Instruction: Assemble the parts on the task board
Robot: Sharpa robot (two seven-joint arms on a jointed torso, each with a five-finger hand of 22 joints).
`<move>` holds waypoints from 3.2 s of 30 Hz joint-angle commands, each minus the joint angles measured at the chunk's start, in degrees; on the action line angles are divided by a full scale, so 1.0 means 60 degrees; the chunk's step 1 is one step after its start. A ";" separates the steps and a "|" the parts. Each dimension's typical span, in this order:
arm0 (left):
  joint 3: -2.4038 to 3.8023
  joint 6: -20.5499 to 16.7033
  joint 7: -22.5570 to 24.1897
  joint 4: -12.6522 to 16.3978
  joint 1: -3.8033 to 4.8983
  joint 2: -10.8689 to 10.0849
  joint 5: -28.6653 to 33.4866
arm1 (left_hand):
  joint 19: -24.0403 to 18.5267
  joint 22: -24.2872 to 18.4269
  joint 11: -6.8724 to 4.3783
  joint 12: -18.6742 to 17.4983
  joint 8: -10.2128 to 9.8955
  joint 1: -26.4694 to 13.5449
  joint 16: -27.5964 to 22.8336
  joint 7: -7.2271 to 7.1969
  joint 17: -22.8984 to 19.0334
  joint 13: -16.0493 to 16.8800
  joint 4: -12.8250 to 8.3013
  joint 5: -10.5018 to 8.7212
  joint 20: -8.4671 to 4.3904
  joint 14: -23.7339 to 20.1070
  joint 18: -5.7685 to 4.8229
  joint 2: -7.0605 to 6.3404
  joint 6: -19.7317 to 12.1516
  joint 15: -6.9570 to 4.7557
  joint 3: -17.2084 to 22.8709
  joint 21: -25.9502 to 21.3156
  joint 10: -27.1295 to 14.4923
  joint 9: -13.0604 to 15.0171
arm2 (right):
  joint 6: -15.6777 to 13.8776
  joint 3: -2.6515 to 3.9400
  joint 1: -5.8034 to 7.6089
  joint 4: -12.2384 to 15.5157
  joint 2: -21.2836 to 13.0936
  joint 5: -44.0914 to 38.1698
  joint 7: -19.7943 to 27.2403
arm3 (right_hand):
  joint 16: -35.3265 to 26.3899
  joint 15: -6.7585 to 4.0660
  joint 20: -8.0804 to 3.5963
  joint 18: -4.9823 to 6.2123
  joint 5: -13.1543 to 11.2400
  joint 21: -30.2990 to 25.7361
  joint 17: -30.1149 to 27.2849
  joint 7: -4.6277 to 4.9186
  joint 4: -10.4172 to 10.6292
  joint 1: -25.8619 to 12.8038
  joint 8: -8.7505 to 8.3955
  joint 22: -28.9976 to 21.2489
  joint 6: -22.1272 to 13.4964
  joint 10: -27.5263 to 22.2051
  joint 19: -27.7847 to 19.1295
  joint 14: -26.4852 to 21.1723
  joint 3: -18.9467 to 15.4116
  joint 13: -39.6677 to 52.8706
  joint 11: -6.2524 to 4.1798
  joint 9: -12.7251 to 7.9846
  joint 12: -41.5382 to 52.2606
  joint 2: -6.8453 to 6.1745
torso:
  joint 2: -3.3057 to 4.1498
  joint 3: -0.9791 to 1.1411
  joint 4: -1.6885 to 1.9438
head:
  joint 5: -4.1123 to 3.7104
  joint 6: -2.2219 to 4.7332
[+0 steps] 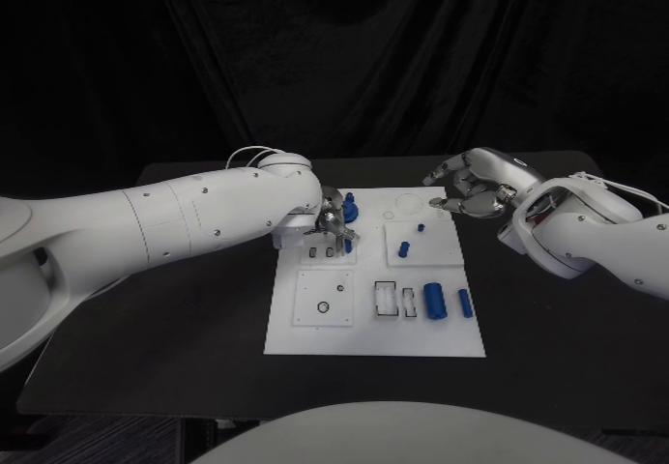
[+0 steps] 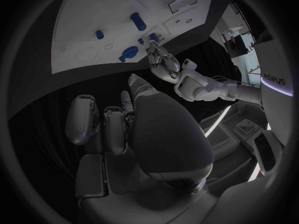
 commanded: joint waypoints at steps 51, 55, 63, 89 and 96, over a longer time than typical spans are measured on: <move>0.0006 0.0045 -0.0041 0.0571 -0.0110 -0.0534 -0.0007 | 0.1006 0.2515 -0.0201 0.0034 -0.1049 0.0155 -0.0040 -0.0097 0.2514 0.2510 -0.1060 0.3110 -0.0173 0.0993 -0.0059 -0.0918 0.0593 -0.0192 0.2783 -0.0033 0.1007 0.1189 | 0.0185 0.0007 -0.0051 -0.0074 0.0025 -0.0062 0.0050 | -0.0056 0.0112 0.0119 0.0023 0.0154 -0.0136 0.0805 0.0015 0.0093 -0.0141 0.0124 0.0924 0.0260 0.0036 0.0011 0.0374 0.0096 0.1638 0.0102 -0.0066 -0.0078 0.0236 | -0.0009 -0.0004 0.0008 | 0.0051 0.0002; 0.0006 -0.0067 -0.0040 0.0705 -0.0110 -0.0670 -0.0007 | 0.1006 0.2515 -0.0206 0.0034 -0.1062 0.0133 -0.0040 -0.0104 0.2514 0.2510 -0.1115 0.3120 -0.0178 0.0993 -0.0059 -0.0957 0.0616 -0.0198 0.2892 -0.0033 0.1007 0.1235 | 0.0210 0.0007 -0.0061 -0.0076 0.0014 -0.0062 0.0038 | -0.0056 0.0112 0.0119 0.0023 0.0154 -0.0136 0.0805 0.0015 0.0093 -0.0141 0.0124 0.0924 0.0260 0.0036 0.0011 0.0374 0.0096 0.1638 0.0102 -0.0066 -0.0078 0.0236 | -0.0009 -0.0003 0.0025 | 0.0070 0.0002; 0.0005 -0.0324 -0.0110 0.0857 -0.0110 -0.0854 -0.0007 | 0.1006 0.2515 -0.0221 0.0034 -0.1112 0.0012 -0.0040 -0.0109 0.2514 0.2510 -0.1232 0.3122 -0.0193 0.0993 -0.0059 -0.1042 0.0679 -0.0214 0.3194 -0.0033 0.1007 0.1364 | 0.0271 0.0007 -0.0083 -0.0077 -0.0016 -0.0062 0.0004 | -0.0071 0.0113 0.0121 0.0028 0.0153 -0.0157 0.0788 0.0015 0.0092 -0.0151 0.0123 0.0915 0.0260 0.0024 0.0001 0.0368 0.0097 0.1627 0.0100 -0.0071 -0.0086 0.0240 | -0.0010 -0.0004 0.0027 | 0.0115 0.0002; 0.0004 -0.0753 -0.0298 0.0895 -0.0279 -0.1081 -0.0007 | 0.1006 0.2515 -0.0237 0.0034 -0.1322 -0.0343 -0.0040 -0.0113 0.2514 0.2510 -0.1258 0.2808 -0.0225 0.0993 -0.0059 -0.1095 0.0757 -0.0241 0.3586 -0.0033 0.1007 0.1497 | 0.0230 0.0007 -0.0112 -0.0098 -0.0007 -0.0062 0.0018 | -0.0101 0.0116 0.0127 0.0041 0.0168 -0.0210 0.0755 0.0014 0.0067 -0.0143 0.0106 0.0894 0.0241 -0.0103 -0.0023 0.0353 0.0119 0.1514 0.0101 -0.0095 -0.0167 0.0257 | -0.0002 0.0000 -0.0004 | 0.0235 0.0002; 0.0004 -0.0716 -0.0339 0.0886 -0.0358 -0.1072 -0.0007 | 0.1006 0.2515 -0.0235 0.0034 -0.1362 -0.0393 -0.0040 -0.0112 0.2514 0.2510 -0.1253 0.2769 -0.0226 0.0993 -0.0059 -0.1100 0.0783 -0.0240 0.3621 -0.0033 0.1007 0.1492 | 0.0226 0.0007 -0.0117 -0.0102 -0.0003 -0.0062 0.0019 | -0.0099 0.0117 0.0128 0.0042 0.0174 -0.0218 0.0758 0.0014 0.0062 -0.0138 0.0105 0.0891 0.0240 -0.0117 -0.0026 0.0354 0.0124 0.1502 0.0104 -0.0099 -0.0177 0.0258 | -0.0007 -0.0003 -0.0019 | 0.0242 0.0002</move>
